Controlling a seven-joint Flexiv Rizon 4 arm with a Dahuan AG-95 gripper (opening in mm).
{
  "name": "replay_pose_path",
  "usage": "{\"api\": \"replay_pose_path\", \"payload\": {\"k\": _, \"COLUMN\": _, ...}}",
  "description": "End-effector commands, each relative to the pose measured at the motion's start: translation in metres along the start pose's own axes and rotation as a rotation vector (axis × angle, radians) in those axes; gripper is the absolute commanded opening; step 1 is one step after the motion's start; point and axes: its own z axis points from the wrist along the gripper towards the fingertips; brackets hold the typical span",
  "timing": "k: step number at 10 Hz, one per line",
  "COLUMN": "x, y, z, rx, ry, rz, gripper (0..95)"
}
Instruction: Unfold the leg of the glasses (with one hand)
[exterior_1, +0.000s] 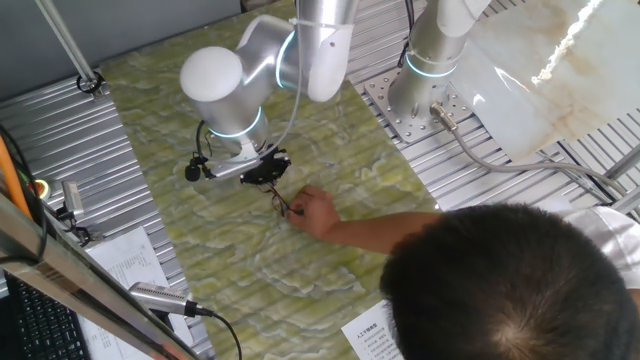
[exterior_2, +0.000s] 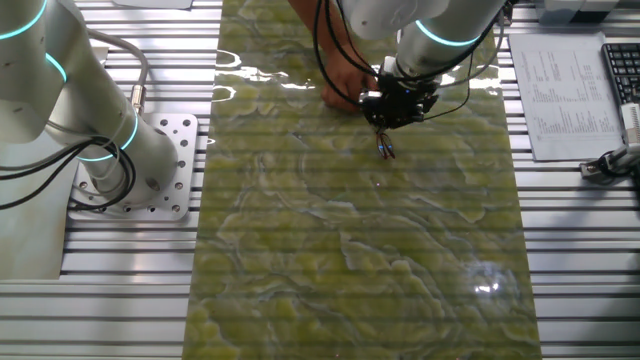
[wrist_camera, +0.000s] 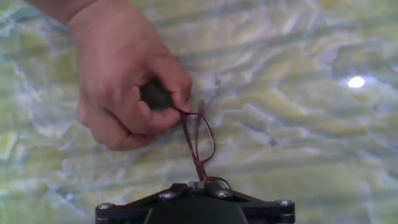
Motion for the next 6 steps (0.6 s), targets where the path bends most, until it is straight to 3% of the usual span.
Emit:
{"api": "replay_pose_path", "payload": {"k": 1, "x": 0.0, "y": 0.0, "z": -0.002, "rx": -0.001, "ry": -0.002, "rz": -0.027, "gripper": 0.0}}
{"api": "replay_pose_path", "payload": {"k": 2, "x": 0.001, "y": 0.0, "z": -0.01, "rx": 0.0, "ry": 0.003, "rz": -0.056, "gripper": 19.0}}
{"api": "replay_pose_path", "payload": {"k": 6, "x": 0.0, "y": -0.002, "z": -0.013, "rx": 0.016, "ry": 0.011, "rz": -0.164, "gripper": 19.0}}
